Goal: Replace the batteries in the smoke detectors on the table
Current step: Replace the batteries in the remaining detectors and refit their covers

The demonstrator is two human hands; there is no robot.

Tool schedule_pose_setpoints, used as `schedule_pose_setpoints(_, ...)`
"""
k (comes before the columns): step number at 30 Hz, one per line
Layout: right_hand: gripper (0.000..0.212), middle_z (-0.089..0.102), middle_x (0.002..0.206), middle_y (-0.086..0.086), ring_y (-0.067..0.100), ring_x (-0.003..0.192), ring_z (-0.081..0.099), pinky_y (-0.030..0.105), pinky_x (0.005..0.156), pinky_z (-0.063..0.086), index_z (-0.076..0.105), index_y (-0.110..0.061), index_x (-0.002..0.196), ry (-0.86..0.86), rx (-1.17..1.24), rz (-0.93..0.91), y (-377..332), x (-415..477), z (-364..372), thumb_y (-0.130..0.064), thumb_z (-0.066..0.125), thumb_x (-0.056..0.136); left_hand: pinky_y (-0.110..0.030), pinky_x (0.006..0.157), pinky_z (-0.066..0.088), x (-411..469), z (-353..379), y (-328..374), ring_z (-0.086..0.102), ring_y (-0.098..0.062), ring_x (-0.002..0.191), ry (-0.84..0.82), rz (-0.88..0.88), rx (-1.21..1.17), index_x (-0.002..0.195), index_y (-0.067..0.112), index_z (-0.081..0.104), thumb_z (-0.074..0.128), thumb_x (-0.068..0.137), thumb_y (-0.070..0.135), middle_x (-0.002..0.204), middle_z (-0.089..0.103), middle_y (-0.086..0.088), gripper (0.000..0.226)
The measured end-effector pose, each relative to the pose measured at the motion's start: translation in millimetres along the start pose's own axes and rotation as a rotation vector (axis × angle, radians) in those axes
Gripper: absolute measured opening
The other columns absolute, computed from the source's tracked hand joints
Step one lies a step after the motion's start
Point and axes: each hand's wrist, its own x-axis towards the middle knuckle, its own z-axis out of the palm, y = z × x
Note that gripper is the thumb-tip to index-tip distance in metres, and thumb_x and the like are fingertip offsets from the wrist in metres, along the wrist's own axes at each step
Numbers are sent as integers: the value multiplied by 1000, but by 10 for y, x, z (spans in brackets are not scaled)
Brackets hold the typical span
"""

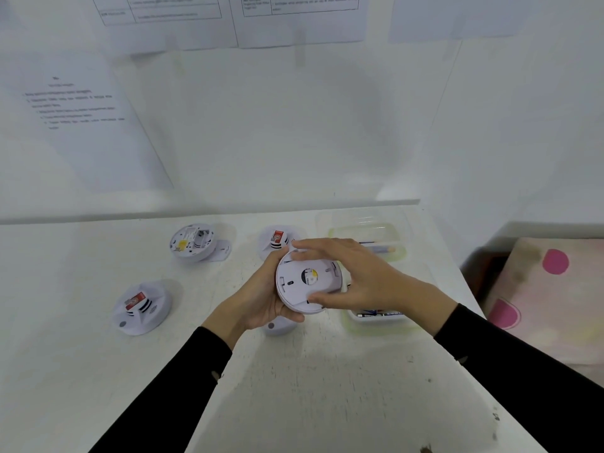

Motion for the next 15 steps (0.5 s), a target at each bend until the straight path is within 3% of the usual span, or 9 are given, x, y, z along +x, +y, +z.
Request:
schedule_pose_setpoints(2,71,45,140,-26,-6,128,40,11,106,23,42,-35,139,9,16,5,14,1,4,-34,78,78,-35,49,59,-5,-6,10,71,-32,73,14,15,-40,127,13,59,25,101,52,113,70,-20,58)
schedule_pose_setpoints(4,71,44,141,-24,-4,132,38,13,108,26,40,-36,140,39,69,32,39,-10,17,-35,77,80,-39,57,61,-4,-39,5,70,-34,84,-16,34,-116,135,13,54,28,98,54,123,66,-20,62)
schedule_pose_setpoints(6,75,39,143,-27,-6,134,33,11,107,27,38,-39,141,90,186,121,60,-40,21,-37,79,78,-41,67,62,-25,-60,-2,67,-36,97,-89,69,-181,136,15,57,39,93,60,133,61,-19,65)
schedule_pose_setpoints(8,79,38,141,-31,-9,133,32,11,104,29,36,-44,140,103,315,235,68,-63,39,-41,80,75,-36,70,60,-57,-55,-9,67,-32,102,-89,119,-107,138,13,54,62,86,51,132,62,-17,64)
schedule_pose_setpoints(9,78,40,140,-31,-9,132,34,14,104,31,37,-44,139,99,396,291,71,-69,70,-43,79,74,-33,69,60,-55,-54,-25,68,-29,100,-49,148,-51,138,10,52,74,80,38,126,65,-16,68)
schedule_pose_setpoints(11,69,51,135,-22,-2,128,45,27,107,40,42,-39,138,139,672,409,63,-66,149,-47,74,77,-30,67,59,-61,-35,-37,71,-25,94,27,184,15,137,7,50,76,75,14,116,70,-13,67)
schedule_pose_setpoints(13,59,63,128,-6,13,121,58,42,104,46,51,-29,134,181,1022,567,72,-48,208,-54,62,81,-29,66,59,-70,-20,-35,71,-24,94,46,203,72,134,9,51,70,77,9,114,71,-9,60)
schedule_pose_setpoints(15,54,66,124,7,27,116,62,49,98,49,57,-17,130,164,1205,637,72,-38,251,-54,52,90,-30,69,59,-86,11,-25,71,-25,100,45,210,190,134,17,51,70,80,12,117,71,-6,58)
